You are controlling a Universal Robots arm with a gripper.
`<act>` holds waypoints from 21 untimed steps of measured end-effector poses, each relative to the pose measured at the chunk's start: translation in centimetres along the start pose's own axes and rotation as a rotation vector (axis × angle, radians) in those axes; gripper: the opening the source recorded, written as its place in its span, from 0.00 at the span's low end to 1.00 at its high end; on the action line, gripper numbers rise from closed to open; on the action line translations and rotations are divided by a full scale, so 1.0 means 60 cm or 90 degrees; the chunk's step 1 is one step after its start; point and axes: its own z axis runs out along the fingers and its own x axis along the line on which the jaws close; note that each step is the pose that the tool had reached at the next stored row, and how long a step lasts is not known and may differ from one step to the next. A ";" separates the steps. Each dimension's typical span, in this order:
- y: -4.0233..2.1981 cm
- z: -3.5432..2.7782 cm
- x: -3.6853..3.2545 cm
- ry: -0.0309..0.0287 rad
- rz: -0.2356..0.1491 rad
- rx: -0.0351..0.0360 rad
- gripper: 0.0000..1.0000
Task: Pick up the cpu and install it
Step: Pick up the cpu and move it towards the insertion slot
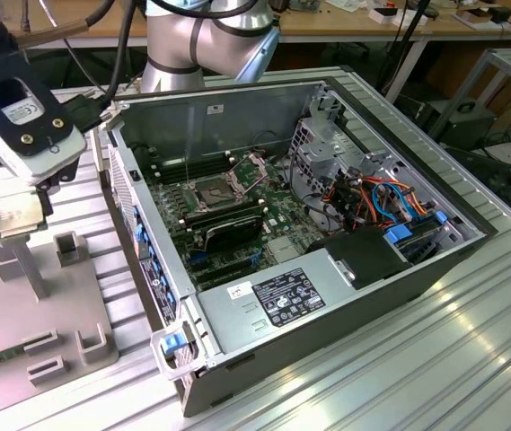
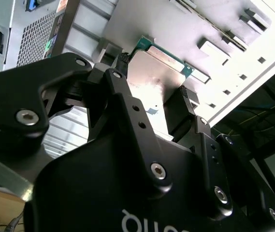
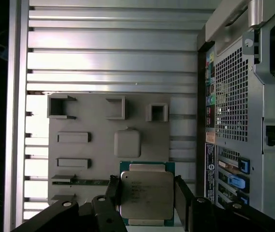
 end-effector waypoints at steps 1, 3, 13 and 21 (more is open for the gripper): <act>0.000 0.000 -0.006 -0.0001 0.000 0.0000 0.55; 0.000 0.000 -0.013 0.0000 0.000 0.0000 0.55; -0.001 0.000 -0.057 -0.0001 0.000 -0.0001 0.55; -0.001 -0.001 -0.087 0.0000 0.000 0.0000 0.55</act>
